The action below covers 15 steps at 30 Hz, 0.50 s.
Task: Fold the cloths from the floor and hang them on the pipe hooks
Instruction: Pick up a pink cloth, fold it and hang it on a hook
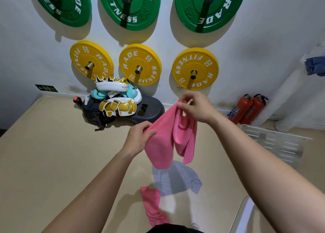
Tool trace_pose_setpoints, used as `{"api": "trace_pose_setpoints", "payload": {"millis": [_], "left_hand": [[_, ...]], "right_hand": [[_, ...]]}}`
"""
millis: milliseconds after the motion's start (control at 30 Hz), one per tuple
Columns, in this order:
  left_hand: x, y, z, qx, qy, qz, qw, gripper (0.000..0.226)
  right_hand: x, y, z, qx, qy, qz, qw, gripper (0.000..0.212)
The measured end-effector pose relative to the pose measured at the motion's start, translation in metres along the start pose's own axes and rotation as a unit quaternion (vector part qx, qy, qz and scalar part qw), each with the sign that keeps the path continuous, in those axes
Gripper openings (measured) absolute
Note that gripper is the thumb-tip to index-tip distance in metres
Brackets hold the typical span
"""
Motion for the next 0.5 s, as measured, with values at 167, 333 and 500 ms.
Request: {"api": "trace_pose_setpoints", "payload": {"millis": [167, 333, 500], "left_hand": [[-0.005, -0.006, -0.022, -0.033, 0.012, 0.011, 0.999, 0.013], [-0.016, -0.004, -0.015, -0.017, 0.046, 0.043, 0.998, 0.011], [-0.014, 0.003, 0.020, 0.054, 0.092, 0.029, 0.994, 0.010]], "right_hand": [[-0.043, 0.004, 0.017, 0.029, -0.059, 0.104, 0.992, 0.009], [-0.038, -0.008, 0.050, 0.114, -0.119, 0.073, 0.984, 0.014], [0.026, -0.025, 0.033, 0.089, -0.081, -0.079, 0.990, 0.053]]}}
Point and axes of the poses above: each hand's wrist, its own y-axis towards the middle knuckle, its own x-axis out of the palm, z = x × y, the point moved 2 cm from there along y, towards the middle knuckle, and after that the axes turned 10 degrees about y, right-handed, at the moved point
